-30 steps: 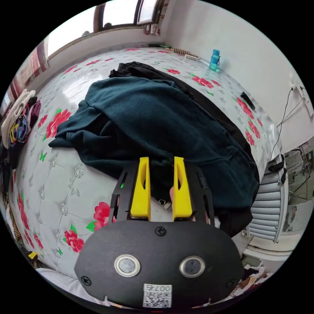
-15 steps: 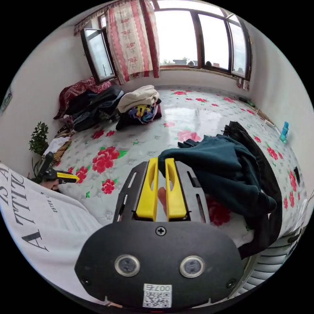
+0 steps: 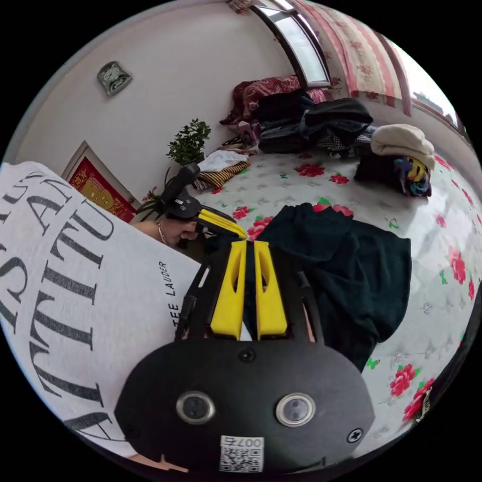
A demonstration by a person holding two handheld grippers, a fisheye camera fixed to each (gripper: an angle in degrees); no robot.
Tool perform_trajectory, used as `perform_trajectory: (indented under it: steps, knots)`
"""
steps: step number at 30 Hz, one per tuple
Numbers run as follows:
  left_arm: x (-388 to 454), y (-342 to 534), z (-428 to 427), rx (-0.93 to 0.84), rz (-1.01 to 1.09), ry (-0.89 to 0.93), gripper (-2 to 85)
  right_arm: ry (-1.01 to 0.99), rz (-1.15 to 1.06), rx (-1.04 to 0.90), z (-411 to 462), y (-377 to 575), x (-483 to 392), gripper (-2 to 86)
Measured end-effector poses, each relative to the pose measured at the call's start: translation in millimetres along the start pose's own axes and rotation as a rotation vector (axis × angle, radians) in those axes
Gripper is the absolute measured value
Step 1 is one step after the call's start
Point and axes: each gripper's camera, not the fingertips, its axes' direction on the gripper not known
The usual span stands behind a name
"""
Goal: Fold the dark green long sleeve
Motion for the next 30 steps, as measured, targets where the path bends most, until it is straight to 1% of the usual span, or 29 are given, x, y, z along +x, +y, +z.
perform_trajectory:
  steps: [2,4,7,9,11,13,15,17,18,20,23,24,27,30]
  knots:
    - [-13,14,-2,0.011,0.011,0.017,2.2,0.058,0.129,0.059,-10,17,28,4.5]
    - [-22,18,-8,0.032,0.013,0.035,4.2,0.137,0.211,0.056,-19,32,48,5.6]
    - [-36,20,-29,0.110,0.014,0.052,4.8,0.280,0.313,0.042,-40,65,74,6.6]
    - [-38,17,-42,0.152,0.055,0.053,5.0,0.342,0.376,0.019,-52,86,89,7.1]
    - [-28,7,-50,0.175,0.187,0.072,5.7,0.401,0.454,-0.022,-64,112,107,7.4]
    - [-12,-3,-39,0.144,0.307,0.099,6.2,0.409,0.508,-0.037,-68,126,119,7.7]
    - [8,-13,-9,0.042,0.407,0.166,8.0,0.401,0.534,-0.052,-66,135,126,7.9]
    - [36,-18,48,-0.175,0.503,0.237,9.5,0.382,0.518,-0.068,-57,137,128,8.2]
    - [42,-16,63,-0.227,0.517,0.235,9.1,0.372,0.507,-0.074,-54,136,128,8.3]
    - [53,-11,108,-0.361,0.523,0.127,7.5,0.325,0.462,-0.135,-36,134,130,8.4]
    - [53,-9,108,-0.347,0.584,0.083,4.3,0.270,0.450,-0.251,-18,137,137,8.5]
    - [51,-9,107,-0.348,0.578,0.087,3.7,0.265,0.450,-0.260,-17,138,138,8.5]
    - [29,-8,93,-0.305,0.500,0.166,2.4,0.268,0.455,-0.245,-25,140,141,8.6]
    - [2,1,72,-0.212,0.384,0.239,1.7,0.283,0.427,-0.248,-29,141,140,8.2]
